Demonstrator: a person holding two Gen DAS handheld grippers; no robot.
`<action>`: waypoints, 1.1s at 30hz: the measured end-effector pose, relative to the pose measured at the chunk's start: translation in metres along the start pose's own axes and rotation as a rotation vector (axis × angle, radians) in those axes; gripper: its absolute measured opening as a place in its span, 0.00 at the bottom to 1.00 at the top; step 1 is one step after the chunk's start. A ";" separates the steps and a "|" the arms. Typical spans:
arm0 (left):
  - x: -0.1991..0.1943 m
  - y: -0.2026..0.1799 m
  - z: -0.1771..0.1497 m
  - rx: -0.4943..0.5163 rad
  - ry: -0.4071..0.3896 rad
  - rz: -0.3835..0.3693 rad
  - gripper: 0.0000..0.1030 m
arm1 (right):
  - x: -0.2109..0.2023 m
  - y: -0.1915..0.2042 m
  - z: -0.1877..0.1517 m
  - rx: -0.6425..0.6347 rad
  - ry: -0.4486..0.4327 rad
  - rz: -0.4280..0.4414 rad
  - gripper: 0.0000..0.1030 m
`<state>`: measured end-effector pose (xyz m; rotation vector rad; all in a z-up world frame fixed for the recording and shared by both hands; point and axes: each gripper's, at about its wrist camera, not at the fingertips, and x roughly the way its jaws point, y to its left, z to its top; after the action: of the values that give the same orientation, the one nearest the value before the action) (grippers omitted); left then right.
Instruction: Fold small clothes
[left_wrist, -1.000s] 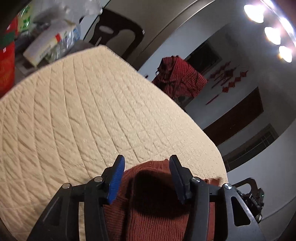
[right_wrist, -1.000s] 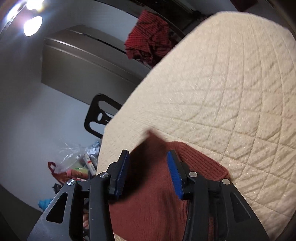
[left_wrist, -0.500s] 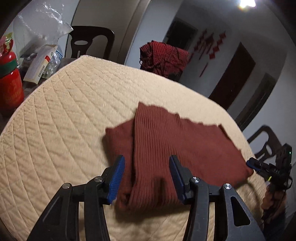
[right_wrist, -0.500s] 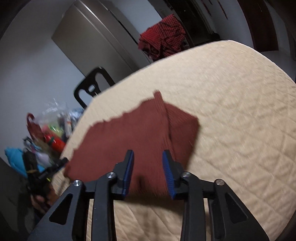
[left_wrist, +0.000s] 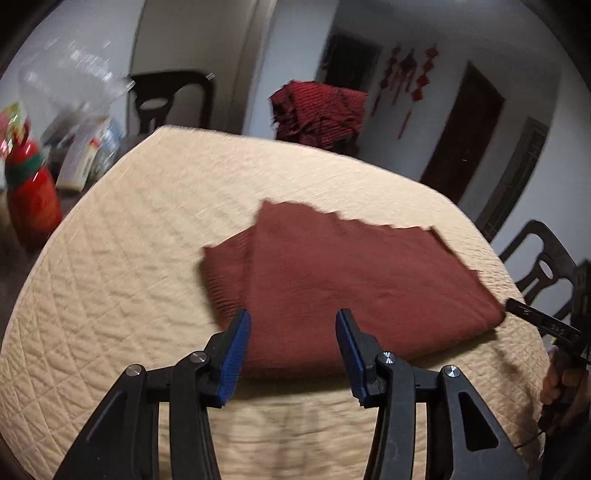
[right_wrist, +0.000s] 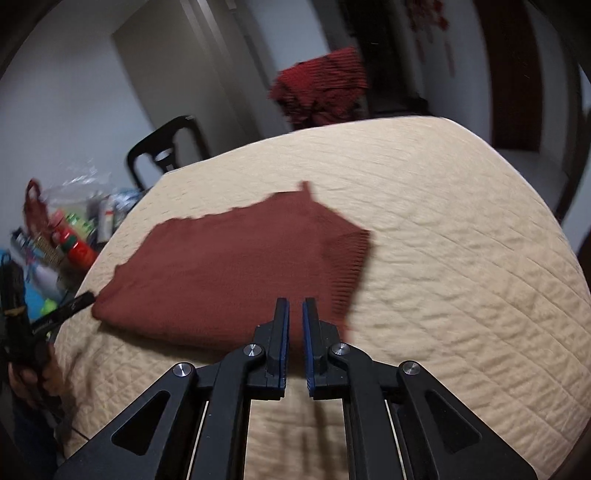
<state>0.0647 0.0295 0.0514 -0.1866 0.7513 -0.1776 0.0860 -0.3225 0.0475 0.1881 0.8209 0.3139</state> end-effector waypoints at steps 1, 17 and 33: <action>-0.001 -0.010 0.001 0.022 -0.006 -0.007 0.48 | 0.004 0.010 0.001 -0.025 0.004 0.011 0.07; 0.049 -0.070 -0.022 0.146 0.111 -0.037 0.49 | 0.041 0.026 -0.022 -0.071 0.090 0.038 0.08; 0.018 -0.002 -0.019 -0.026 0.047 0.067 0.49 | 0.015 -0.034 -0.025 0.124 0.048 0.012 0.08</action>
<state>0.0640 0.0213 0.0260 -0.1821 0.8059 -0.1085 0.0837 -0.3481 0.0107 0.3022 0.8876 0.2800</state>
